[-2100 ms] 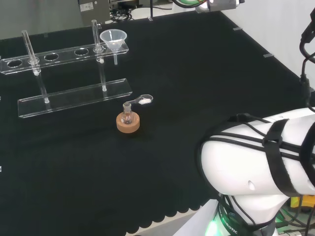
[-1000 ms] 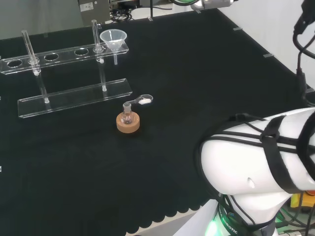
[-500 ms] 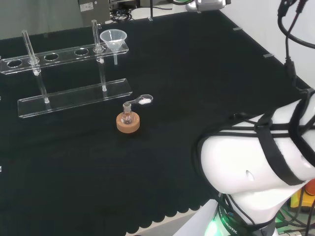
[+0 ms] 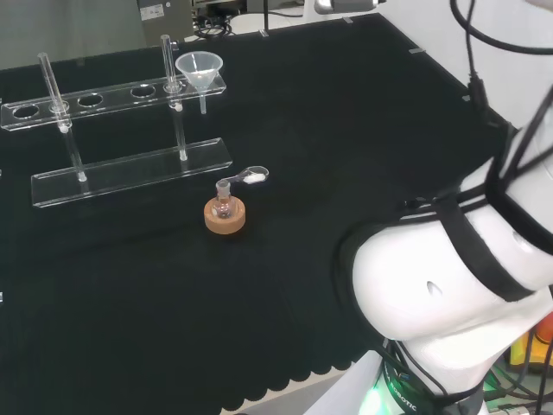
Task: Pick up the funnel from the transparent funnel stand.
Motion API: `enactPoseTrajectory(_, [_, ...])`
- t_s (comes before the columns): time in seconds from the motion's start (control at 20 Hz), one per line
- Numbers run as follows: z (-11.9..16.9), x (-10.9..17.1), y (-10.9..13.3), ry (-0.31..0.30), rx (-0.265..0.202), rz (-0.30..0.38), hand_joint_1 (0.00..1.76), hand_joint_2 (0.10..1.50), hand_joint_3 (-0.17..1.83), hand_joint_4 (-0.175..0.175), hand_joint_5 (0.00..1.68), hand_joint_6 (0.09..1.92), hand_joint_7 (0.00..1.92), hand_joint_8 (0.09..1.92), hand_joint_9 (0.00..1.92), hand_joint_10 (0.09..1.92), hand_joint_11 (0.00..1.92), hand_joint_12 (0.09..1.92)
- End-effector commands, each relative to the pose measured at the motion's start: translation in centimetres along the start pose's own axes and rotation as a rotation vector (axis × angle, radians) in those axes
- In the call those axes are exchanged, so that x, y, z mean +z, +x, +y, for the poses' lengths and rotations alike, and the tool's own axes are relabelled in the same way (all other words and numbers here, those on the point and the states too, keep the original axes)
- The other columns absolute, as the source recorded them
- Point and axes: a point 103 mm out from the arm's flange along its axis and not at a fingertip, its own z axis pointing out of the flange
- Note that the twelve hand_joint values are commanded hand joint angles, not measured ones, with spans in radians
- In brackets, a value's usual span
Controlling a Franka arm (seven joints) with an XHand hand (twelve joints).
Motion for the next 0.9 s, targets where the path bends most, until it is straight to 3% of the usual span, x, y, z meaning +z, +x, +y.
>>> enactPoseTrajectory(0.05, [7.9,1.9,0.2,0.03,-0.049,-0.008,0.06,1.11,0.34,-0.013,0.18,0.09,0.0,0.4,0.16,0.61,0.03,1.4])
enactPoseTrajectory(0.45, [11.6,5.8,4.1,0.112,-0.11,-0.065,0.14,1.08,0.32,-0.019,0.17,0.09,0.0,0.41,0.16,0.63,0.03,1.41])
enactPoseTrajectory(0.9, [13.7,8.3,7.8,0.192,-0.16,-0.133,0.34,0.99,0.27,-0.031,0.16,0.09,0.05,0.47,0.21,0.68,0.05,1.41])
